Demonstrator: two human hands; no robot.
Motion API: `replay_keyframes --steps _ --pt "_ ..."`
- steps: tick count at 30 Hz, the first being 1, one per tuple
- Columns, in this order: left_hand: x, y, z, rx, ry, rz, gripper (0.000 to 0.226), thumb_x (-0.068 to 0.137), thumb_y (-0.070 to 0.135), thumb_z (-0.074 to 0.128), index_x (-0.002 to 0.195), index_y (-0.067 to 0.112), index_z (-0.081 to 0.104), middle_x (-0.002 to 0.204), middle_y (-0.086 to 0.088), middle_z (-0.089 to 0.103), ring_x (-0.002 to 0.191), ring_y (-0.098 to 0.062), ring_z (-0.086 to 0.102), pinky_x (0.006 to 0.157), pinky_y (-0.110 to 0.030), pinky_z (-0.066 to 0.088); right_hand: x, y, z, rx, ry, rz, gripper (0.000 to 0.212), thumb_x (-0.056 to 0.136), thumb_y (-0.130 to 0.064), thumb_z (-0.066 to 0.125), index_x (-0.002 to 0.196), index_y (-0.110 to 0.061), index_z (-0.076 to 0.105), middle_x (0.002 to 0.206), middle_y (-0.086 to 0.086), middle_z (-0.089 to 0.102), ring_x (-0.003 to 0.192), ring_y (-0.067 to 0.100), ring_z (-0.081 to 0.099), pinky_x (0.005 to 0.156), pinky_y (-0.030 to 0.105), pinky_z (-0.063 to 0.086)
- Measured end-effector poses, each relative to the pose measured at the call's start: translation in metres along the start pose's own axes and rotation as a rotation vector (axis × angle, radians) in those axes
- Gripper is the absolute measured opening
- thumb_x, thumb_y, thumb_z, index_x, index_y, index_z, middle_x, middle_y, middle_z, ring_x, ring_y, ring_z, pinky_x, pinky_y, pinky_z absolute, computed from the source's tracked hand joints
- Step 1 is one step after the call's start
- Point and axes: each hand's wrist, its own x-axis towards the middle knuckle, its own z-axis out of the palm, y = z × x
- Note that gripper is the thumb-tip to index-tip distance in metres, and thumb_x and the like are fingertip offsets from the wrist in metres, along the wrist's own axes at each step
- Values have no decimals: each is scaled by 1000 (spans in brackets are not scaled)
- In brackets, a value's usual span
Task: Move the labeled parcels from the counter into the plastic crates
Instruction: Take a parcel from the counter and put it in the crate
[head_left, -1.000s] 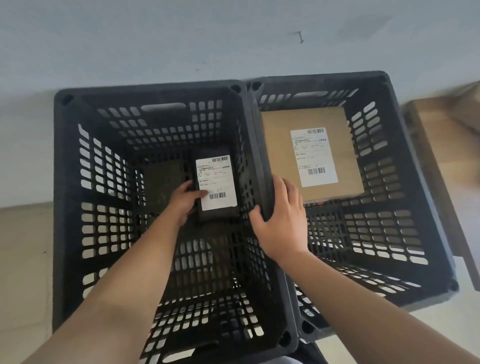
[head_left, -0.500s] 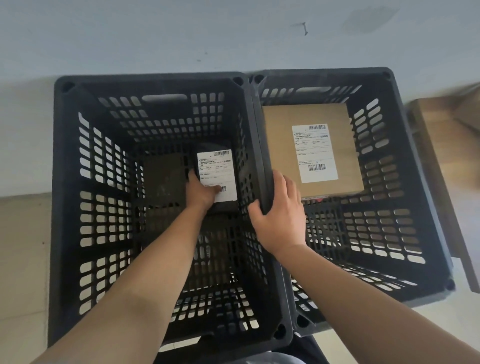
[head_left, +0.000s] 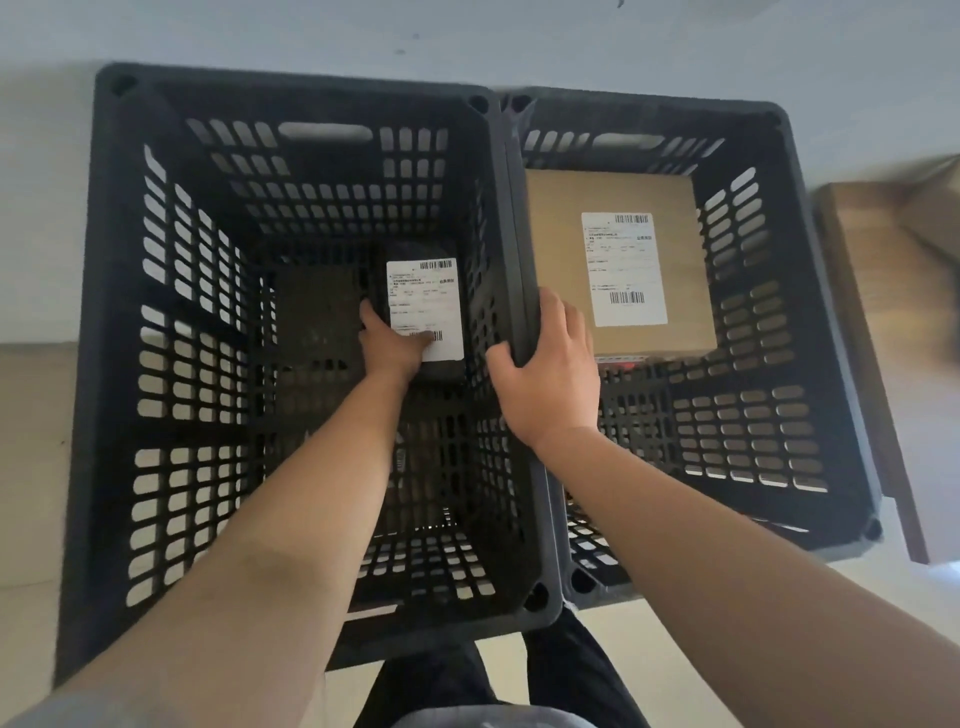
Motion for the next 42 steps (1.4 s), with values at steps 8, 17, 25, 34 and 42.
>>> replay_keyframes --steps 8,17,25,34,42 --pt "-97 -2 -53 -163 -3 71 98 91 13 76 164 34 13 163 -13 34 146 -30 41 117 -39 35 -1 1 -1 7 0 -28 73 93 -39 57 158 -19 29 151 9 45 134 32 45 107 54 46" --pt "-289 -6 -64 -336 -62 235 42 99 4 62 131 31 61 122 3 70 110 -13 70 93 -31 58 -38 39 -39 383 -174 -128 70 102 -37 60 161 -31 22 155 3 44 135 25 51 104 39 49" --pt "-398 -13 15 -308 -155 320 39 99 -1 60 113 34 70 97 8 79 96 -13 76 79 -26 60 -138 173 -134 793 -71 108 45 99 -22 64 136 -42 49 106 -7 71 83 9 71 58 16 54" --pt "-474 -10 175 -104 -401 369 36 100 3 61 115 33 70 96 5 79 91 -14 77 78 -29 61 -209 310 -225 1086 153 253 25 95 -12 67 111 -31 69 93 3 77 85 16 74 69 24 57" --pt "-528 -2 302 39 -665 343 34 98 -8 55 113 18 72 87 -1 79 79 -15 73 68 -28 59 -253 425 -277 1246 423 474 20 95 -3 65 105 -19 72 94 15 74 84 24 68 81 38 54"
